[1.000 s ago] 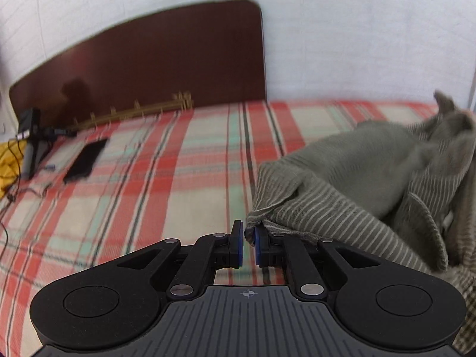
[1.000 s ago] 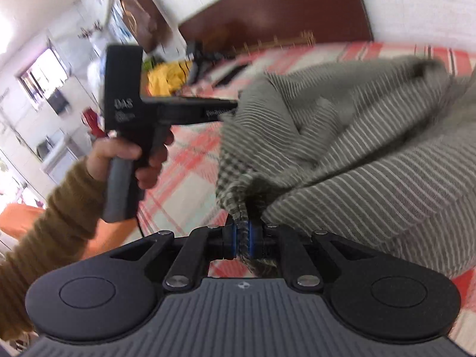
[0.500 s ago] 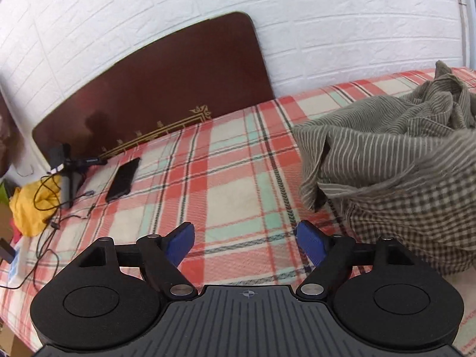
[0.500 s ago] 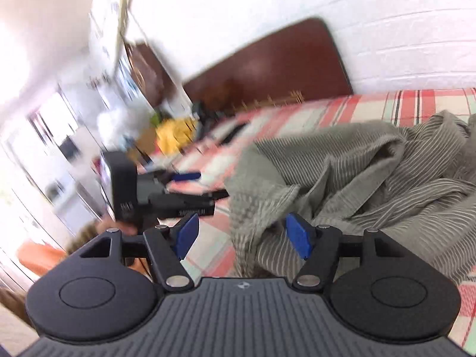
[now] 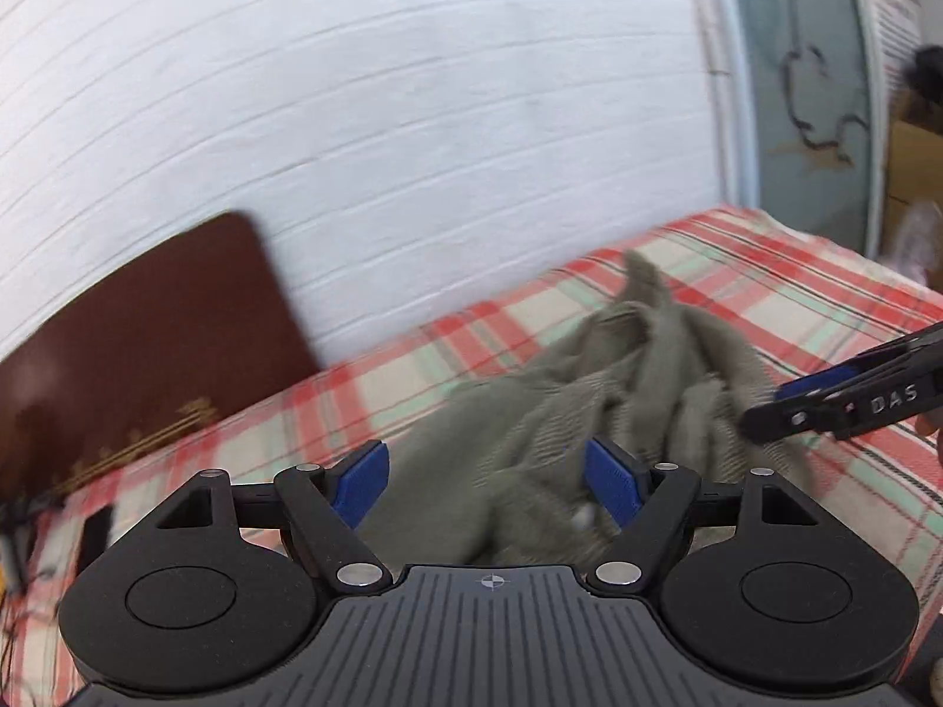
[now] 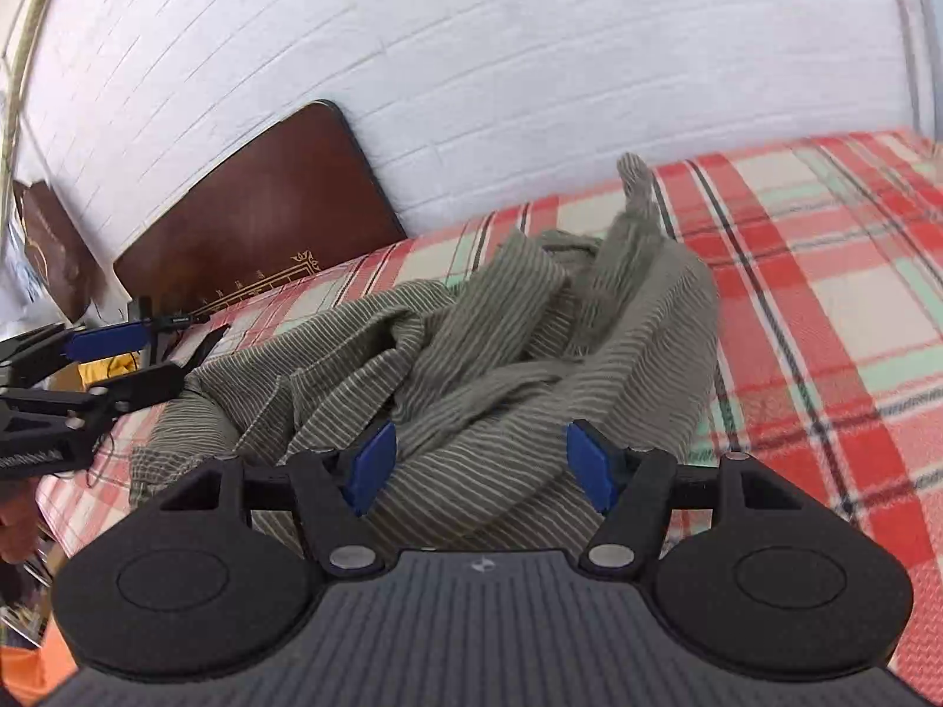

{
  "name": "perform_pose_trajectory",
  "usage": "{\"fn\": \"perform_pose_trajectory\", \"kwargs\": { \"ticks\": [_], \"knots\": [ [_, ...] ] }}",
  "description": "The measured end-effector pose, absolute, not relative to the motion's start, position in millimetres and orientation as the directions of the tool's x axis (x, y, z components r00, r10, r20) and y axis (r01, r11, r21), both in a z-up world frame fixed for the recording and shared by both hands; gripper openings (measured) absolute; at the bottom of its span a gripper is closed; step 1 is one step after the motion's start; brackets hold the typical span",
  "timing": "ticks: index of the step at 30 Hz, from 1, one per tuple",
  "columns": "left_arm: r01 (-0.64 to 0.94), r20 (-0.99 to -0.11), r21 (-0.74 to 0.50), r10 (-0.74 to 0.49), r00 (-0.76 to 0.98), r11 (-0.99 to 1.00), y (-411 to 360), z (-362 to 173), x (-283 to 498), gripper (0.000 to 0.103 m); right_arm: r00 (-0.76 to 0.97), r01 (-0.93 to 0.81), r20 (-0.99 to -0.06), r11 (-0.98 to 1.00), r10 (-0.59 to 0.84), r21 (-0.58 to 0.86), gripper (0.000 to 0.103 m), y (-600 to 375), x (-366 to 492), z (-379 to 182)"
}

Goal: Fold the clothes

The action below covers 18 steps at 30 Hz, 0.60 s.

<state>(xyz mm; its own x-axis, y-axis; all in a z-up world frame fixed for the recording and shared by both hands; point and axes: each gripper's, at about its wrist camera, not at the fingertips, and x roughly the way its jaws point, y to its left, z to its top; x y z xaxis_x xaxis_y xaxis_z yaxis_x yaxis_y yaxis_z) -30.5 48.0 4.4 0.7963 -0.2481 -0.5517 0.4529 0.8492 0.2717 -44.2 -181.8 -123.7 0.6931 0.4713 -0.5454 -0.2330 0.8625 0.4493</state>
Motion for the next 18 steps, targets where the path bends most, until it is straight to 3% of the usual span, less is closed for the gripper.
{"fn": "perform_pose_trajectory", "kwargs": {
  "ticks": [10, 12, 14, 16, 18],
  "knots": [
    [0.516, -0.652, 0.313, -0.215, 0.727, 0.797, -4, -53, 5, 0.071, 0.704, -0.217, -0.550, 0.873, 0.449, 0.436, 0.070, -197, -44, -125],
    [0.510, -0.671, 0.296, -0.204, 0.713, 0.808, -1, -60, 13, 0.054, 0.703, -0.219, -0.550, 0.873, 0.451, 0.435, 0.070, -199, -45, -125],
    [0.503, -0.699, 0.235, -0.216, 0.682, 0.832, 7, -62, 20, 0.014, 0.699, -0.219, -0.552, 0.870, 0.456, 0.442, 0.070, -199, -43, -127],
    [0.490, -0.710, 0.165, -0.242, 0.661, 0.856, 17, -62, 25, 0.005, 0.697, -0.217, -0.554, 0.870, 0.455, 0.442, 0.070, -198, -43, -127],
    [0.463, -0.699, 0.119, -0.257, 0.667, 0.879, 28, -58, 25, 0.003, 0.700, -0.214, -0.555, 0.873, 0.450, 0.438, 0.070, -198, -43, -125]
  ]
}}
